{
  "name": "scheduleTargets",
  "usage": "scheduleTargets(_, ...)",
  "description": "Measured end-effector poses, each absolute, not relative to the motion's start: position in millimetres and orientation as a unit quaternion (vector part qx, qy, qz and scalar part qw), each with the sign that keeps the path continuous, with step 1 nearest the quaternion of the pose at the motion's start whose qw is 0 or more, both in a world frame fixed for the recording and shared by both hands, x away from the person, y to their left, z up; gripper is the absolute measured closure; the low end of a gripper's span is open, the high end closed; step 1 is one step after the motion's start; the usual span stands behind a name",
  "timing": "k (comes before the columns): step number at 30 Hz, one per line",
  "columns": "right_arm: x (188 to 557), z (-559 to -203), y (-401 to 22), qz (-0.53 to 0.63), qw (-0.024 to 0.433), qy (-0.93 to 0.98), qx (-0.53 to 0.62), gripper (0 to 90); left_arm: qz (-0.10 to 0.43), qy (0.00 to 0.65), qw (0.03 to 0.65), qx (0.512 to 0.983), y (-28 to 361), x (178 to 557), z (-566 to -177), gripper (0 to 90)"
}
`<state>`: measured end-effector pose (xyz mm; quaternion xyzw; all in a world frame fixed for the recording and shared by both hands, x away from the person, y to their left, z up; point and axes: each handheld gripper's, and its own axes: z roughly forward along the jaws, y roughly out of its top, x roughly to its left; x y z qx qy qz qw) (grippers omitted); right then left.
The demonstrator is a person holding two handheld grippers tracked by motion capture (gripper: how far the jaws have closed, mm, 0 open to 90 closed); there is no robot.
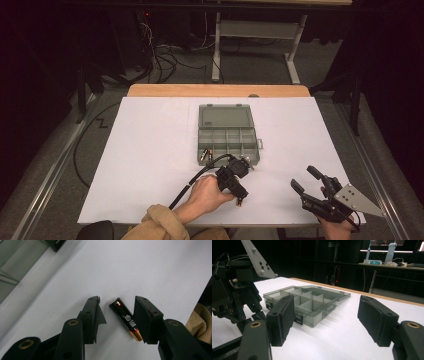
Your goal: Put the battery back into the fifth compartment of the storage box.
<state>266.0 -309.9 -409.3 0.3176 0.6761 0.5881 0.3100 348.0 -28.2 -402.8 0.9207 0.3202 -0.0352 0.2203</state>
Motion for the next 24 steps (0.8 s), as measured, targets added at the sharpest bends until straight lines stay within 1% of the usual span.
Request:
scheduleTargets(13, 266.0, -409.3, -310.0, 0.588, 0.311, 0.676, 0.317, 31.6, -0.035, 0.316, 0.211, 0.925, -28.8, 347.8, -404.3, 63.6)
scheduleTargets(24, 266.0, -409.3, -309.8, 0.587, 0.311, 0.676, 0.318, 31.7, -0.020, 0.309, 0.196, 0.931, -27.9, 348.0, -405.3, 71.7)
